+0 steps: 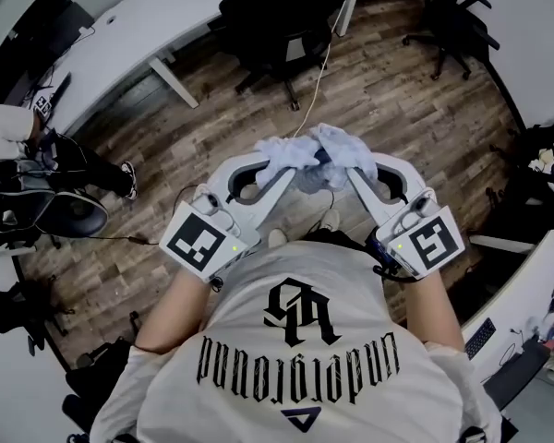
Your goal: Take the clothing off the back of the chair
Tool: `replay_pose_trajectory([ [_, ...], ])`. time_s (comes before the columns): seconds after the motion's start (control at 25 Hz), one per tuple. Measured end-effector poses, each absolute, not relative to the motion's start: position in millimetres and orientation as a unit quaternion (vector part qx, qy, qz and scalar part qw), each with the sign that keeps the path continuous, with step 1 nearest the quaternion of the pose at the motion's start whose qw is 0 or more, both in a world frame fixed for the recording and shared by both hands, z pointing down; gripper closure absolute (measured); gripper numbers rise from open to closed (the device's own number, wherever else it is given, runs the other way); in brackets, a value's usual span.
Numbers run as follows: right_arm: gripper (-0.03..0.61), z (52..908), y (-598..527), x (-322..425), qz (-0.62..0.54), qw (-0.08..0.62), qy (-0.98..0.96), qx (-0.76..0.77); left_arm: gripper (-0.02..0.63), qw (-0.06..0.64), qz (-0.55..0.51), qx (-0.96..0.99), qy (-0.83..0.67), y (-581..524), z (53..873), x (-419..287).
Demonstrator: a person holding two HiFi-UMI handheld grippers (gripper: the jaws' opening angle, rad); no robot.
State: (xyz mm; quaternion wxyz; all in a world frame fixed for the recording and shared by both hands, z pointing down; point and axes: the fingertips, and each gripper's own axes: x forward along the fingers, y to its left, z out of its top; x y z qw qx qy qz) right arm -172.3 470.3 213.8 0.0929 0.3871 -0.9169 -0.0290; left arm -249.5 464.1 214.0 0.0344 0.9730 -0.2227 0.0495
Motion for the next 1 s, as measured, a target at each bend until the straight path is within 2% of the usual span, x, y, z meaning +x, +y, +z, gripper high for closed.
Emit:
replay_pose_trajectory([
  [0.4, 0.538, 229.7, 506.5, -224.8, -0.002, 0.1, -0.922, 0.375, 0.526, 0.039, 0.045, 0.976, -0.21, 488.7, 222.2, -289.6],
  [1.0, 0.538, 234.9, 505.2, -241.6, 0.003, 0.104, -0.917, 0.384, 0.526, 0.041, 0.047, 0.975, -0.212, 488.7, 226.8, -308.7],
])
